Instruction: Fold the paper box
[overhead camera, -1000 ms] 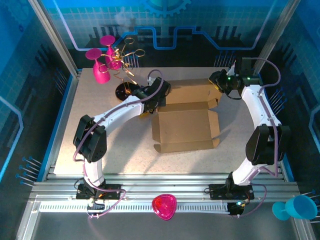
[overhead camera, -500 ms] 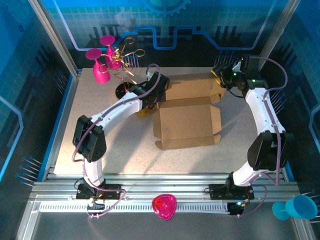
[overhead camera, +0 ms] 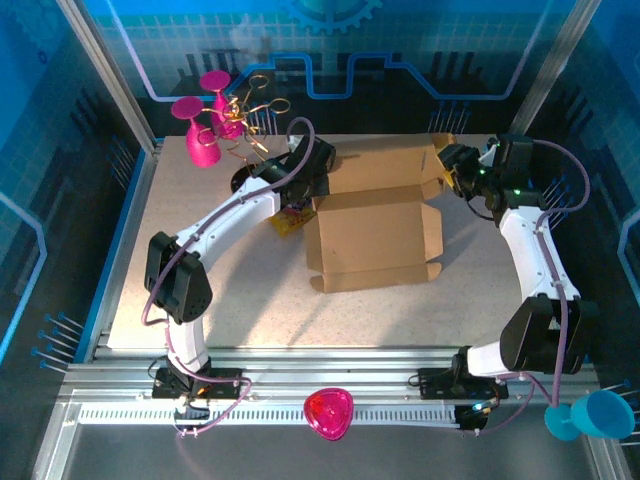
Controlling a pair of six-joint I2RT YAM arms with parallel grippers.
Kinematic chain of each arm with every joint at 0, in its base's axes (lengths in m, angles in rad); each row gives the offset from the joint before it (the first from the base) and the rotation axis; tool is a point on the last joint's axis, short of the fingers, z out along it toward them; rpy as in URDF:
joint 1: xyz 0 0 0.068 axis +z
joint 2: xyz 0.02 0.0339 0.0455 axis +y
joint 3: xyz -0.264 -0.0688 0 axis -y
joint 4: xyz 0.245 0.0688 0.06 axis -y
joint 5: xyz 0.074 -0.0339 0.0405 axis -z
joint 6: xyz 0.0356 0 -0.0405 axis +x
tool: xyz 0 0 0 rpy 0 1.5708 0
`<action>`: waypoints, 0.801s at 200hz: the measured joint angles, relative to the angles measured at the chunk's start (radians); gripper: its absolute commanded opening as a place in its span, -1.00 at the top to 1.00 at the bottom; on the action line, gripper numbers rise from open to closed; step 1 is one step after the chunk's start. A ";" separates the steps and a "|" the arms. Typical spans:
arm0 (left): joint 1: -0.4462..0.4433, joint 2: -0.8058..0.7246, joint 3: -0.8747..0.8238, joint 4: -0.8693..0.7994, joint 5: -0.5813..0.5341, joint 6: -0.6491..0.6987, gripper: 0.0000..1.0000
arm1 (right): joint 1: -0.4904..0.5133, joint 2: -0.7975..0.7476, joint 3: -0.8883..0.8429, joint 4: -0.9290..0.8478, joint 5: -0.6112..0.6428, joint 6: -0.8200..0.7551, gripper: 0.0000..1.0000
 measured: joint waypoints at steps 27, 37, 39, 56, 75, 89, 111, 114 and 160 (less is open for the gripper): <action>0.003 0.000 0.024 -0.012 0.007 0.000 1.00 | -0.009 -0.030 -0.034 -0.006 0.032 -0.061 0.27; 0.004 0.000 0.031 -0.013 0.010 0.000 1.00 | -0.012 -0.043 -0.053 -0.009 0.042 -0.085 0.33; 0.004 0.000 0.033 -0.013 0.011 0.000 1.00 | -0.013 -0.044 -0.056 -0.010 0.042 -0.085 0.36; 0.004 0.000 0.045 -0.017 0.018 0.000 1.00 | -0.018 -0.038 -0.062 -0.022 0.052 -0.130 0.48; 0.004 0.000 0.061 -0.030 0.024 0.000 1.00 | -0.021 -0.019 -0.062 -0.044 0.071 -0.164 0.54; 0.004 0.000 0.071 -0.038 0.026 0.000 1.00 | -0.029 -0.008 -0.062 -0.066 0.084 -0.177 0.50; 0.006 0.000 0.083 -0.051 0.033 0.000 1.00 | -0.041 -0.007 -0.061 -0.103 0.108 -0.185 0.42; 0.006 0.000 0.084 -0.052 0.033 0.000 1.00 | -0.041 -0.007 -0.061 -0.106 0.109 -0.186 0.42; 0.010 0.000 0.097 -0.067 0.041 0.000 1.00 | -0.061 -0.010 -0.063 -0.113 0.114 -0.129 0.20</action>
